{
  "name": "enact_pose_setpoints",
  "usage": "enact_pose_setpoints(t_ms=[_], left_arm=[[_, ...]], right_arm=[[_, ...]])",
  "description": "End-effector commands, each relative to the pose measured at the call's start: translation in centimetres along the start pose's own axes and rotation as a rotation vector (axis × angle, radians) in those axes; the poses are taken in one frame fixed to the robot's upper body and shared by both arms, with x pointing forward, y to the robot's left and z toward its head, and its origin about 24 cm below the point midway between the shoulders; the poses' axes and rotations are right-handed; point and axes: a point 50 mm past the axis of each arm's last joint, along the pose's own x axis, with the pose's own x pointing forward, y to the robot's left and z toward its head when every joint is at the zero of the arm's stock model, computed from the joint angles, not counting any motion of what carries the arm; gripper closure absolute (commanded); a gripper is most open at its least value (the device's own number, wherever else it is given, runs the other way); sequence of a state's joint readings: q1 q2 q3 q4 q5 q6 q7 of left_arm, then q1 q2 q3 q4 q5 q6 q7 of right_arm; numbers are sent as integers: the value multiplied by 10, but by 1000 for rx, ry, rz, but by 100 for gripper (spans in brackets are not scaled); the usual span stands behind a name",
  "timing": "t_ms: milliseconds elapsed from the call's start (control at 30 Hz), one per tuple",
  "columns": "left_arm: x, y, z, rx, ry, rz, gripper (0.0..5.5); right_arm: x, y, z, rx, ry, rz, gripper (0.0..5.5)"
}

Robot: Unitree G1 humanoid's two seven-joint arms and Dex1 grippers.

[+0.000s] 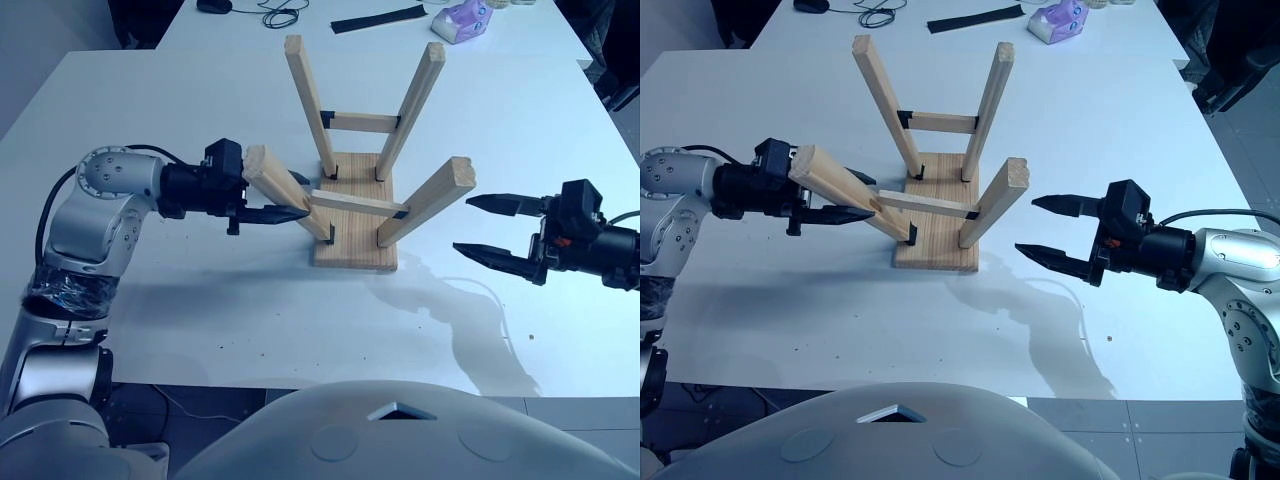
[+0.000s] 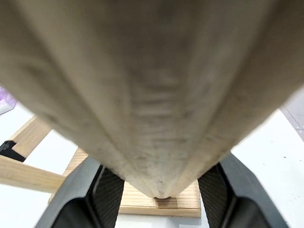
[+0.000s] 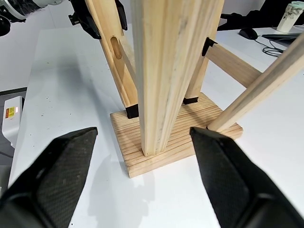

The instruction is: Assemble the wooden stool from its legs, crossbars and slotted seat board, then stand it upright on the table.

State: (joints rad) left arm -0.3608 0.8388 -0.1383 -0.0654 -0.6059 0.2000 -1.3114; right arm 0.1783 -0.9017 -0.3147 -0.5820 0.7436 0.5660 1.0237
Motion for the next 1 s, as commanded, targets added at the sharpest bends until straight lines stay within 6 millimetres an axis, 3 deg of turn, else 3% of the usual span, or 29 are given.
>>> enact_pose_setpoints(t_ms=[33,433,1000], left_arm=[[-17,-9,-43,-145,277,36,347],[-17,-3,-52,-185,301,54,347],[-2,-32,-39,-226,231,-70,347]], right_arm=[[4,1,4,-20,-14,-6,192],[8,1,5,-31,-34,-4,192],[2,3,6,-38,-22,-10,192]])
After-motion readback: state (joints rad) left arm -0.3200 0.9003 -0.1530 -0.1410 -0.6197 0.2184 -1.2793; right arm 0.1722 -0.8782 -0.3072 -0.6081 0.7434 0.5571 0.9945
